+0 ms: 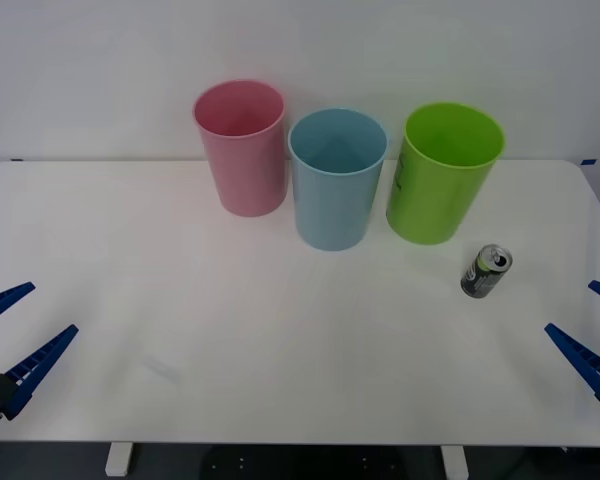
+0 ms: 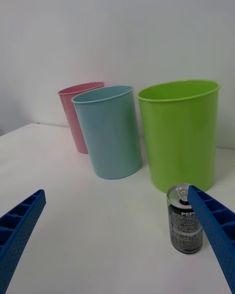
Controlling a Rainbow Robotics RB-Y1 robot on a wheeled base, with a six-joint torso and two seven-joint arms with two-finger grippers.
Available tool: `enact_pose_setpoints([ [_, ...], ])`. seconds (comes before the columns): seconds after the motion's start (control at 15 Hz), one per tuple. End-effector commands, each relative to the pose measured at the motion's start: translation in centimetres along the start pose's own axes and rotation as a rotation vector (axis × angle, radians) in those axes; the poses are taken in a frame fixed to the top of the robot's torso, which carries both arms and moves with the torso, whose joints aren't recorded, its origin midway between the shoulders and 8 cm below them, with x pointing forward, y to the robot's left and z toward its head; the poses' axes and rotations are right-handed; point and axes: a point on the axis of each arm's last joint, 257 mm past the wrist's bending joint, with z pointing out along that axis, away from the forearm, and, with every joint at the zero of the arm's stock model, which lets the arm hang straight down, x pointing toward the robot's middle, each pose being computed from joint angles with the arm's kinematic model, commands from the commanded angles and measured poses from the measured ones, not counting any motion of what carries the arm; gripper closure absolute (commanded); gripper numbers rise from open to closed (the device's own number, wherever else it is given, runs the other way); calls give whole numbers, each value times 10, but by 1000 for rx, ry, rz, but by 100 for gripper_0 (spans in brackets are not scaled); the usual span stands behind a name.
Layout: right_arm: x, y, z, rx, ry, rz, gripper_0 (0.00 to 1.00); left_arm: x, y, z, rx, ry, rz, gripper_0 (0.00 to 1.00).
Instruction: Grasp the object on the table and drop it into the matching bin: aluminum can to the light blue bin, PET bottle to the pink bin.
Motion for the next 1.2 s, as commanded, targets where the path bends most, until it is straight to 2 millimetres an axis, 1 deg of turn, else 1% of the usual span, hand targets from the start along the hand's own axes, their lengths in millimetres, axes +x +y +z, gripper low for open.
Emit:
enact_pose_setpoints([
  [0.07, 0, 0, 0, 0, 0, 0, 0, 0, 0, 0, 0, 0, 0, 0],
  [0.13, 13, 4, -4, 11, 14, 32, 0, 0, 0, 0, 0, 0, 0, 0],
  [0.27, 12, 8, 2, -3, 15, 31, 0, 0, 0, 0, 0, 0, 0, 0],
  [0.33, 13, 6, 2, 3, 19, 26, 0, 0, 0, 0, 0, 0, 0, 0],
  [0.93, 34, 3, -19, 52, 79, 2, 0, 0, 0, 0, 0, 0, 0, 0],
  [1.2, 54, -11, -20, 118, 98, -96, 0, 0, 0, 0, 0, 0, 0, 0],
])
